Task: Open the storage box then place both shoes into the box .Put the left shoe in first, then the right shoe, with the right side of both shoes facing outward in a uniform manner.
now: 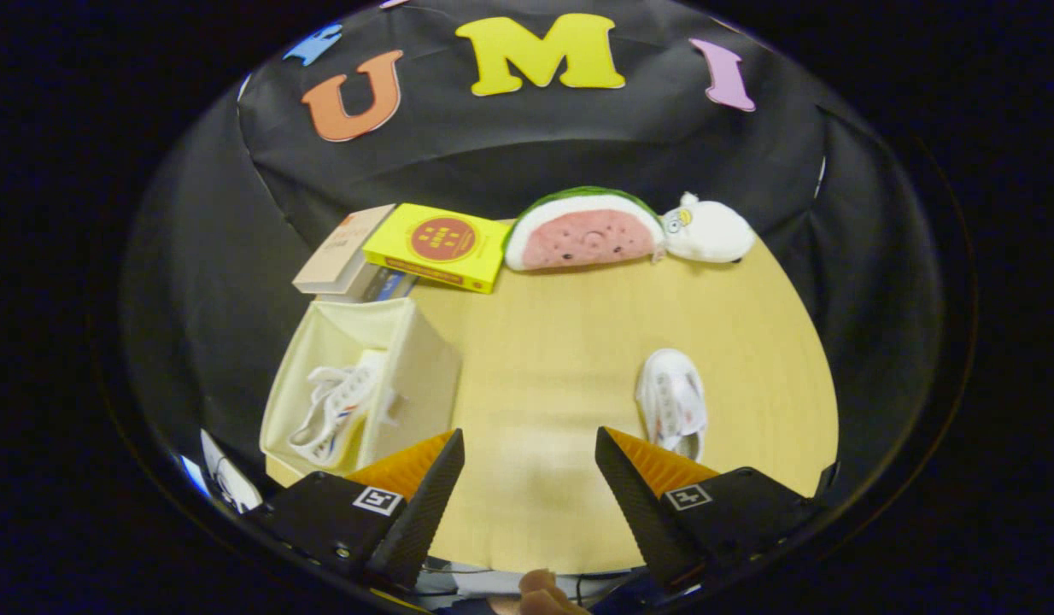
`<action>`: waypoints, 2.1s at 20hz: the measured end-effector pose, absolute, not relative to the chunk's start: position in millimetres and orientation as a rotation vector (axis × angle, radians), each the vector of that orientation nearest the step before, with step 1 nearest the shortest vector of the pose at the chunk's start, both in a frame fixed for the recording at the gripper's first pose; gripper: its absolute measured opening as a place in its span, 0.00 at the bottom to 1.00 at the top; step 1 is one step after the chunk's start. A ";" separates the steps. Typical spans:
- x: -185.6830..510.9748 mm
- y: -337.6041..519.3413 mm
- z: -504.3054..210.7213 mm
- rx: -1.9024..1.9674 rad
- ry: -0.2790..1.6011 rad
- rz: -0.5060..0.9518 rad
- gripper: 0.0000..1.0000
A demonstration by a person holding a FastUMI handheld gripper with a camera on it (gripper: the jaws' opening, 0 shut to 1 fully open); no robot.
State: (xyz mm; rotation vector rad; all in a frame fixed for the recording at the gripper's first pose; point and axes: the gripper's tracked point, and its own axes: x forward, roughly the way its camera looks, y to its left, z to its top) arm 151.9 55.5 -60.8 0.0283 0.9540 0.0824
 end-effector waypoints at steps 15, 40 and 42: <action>173.0 -117.5 -186.7 -0.038 1.076 -0.160 0.93; 167.7 -93.7 -173.6 0.394 1.135 -0.093 0.00; 158.3 -75.1 -150.9 0.381 1.125 -0.062 0.00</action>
